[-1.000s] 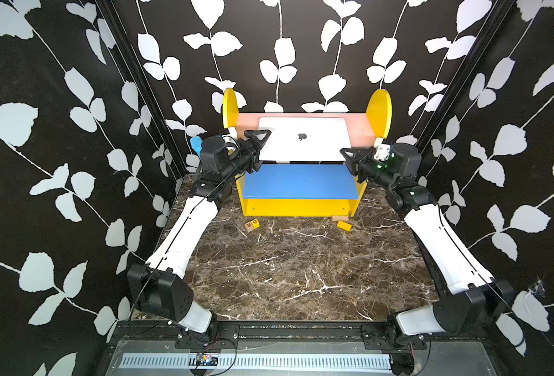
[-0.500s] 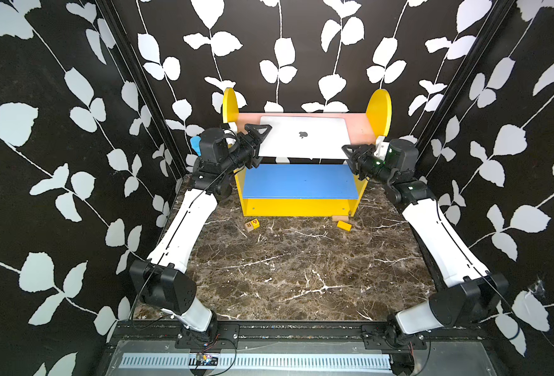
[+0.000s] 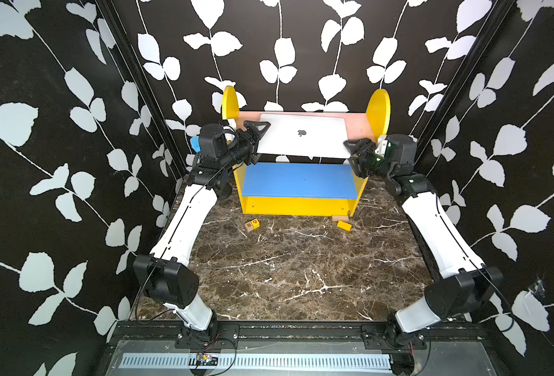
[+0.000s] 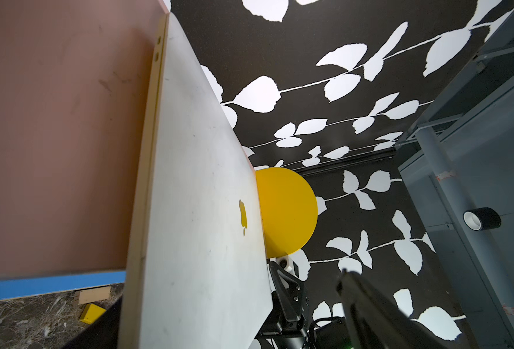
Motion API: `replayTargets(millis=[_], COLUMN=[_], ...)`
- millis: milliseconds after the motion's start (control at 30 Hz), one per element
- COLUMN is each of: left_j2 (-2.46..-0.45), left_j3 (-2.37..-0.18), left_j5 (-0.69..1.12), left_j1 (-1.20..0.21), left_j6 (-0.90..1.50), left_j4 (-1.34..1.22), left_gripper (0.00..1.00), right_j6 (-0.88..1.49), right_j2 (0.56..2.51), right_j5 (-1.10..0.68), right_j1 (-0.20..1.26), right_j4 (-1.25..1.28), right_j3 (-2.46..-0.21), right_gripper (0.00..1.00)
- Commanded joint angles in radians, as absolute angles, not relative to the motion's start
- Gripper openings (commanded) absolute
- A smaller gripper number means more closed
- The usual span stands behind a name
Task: Close the laptop lid and set it aside
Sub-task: Place the laptop on the shelf.
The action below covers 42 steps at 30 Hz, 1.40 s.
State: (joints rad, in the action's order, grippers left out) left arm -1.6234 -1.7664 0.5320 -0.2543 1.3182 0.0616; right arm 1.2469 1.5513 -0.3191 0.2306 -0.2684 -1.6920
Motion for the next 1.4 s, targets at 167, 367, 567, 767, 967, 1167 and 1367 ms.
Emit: replayTargets(millis=[167,367,567,767,967,1167,1367], left_j2=[-1.596,-1.551,-1.508,-1.474,-1.431,-1.373,-1.347], left_j3=[-1.774,-1.707,-1.628,-1.570,-1.543,-1.574,-1.616], left_j5=[0.512,0.502,0.503,0.513,0.534,0.554,0.621], left_j1=[-0.235,-0.235,-0.228,-0.213,-0.194,-0.178,-0.178], left_j6=[1.296,1.284,1.282,1.271,1.223,1.089,0.989], left_j4=[0.032,0.032,0.018,0.012,0.052,0.210,0.320], left_gripper=[0.98,0.98,0.98,0.98,0.95,0.91,0.81], right_j6=[1.203,1.175,1.129,1.078,0.986,0.879,0.815], right_j2=[1.524,1.464,1.394,1.337,1.279,1.242,1.246], right_j5=[-0.346,-0.357,-0.370,-0.373,-0.374,-0.394,-0.472], right_j1=[0.210,0.209,0.207,0.196,0.186,0.187,0.188], right_j4=[-0.255,-0.253,-0.269,-0.305,-0.398,-0.497,-0.560], right_j3=[-1.709,-1.660,-1.600,-1.553,-1.553,-1.580,-1.621], right_gripper=[0.71,0.71,0.69,0.66,0.63,0.55,0.39])
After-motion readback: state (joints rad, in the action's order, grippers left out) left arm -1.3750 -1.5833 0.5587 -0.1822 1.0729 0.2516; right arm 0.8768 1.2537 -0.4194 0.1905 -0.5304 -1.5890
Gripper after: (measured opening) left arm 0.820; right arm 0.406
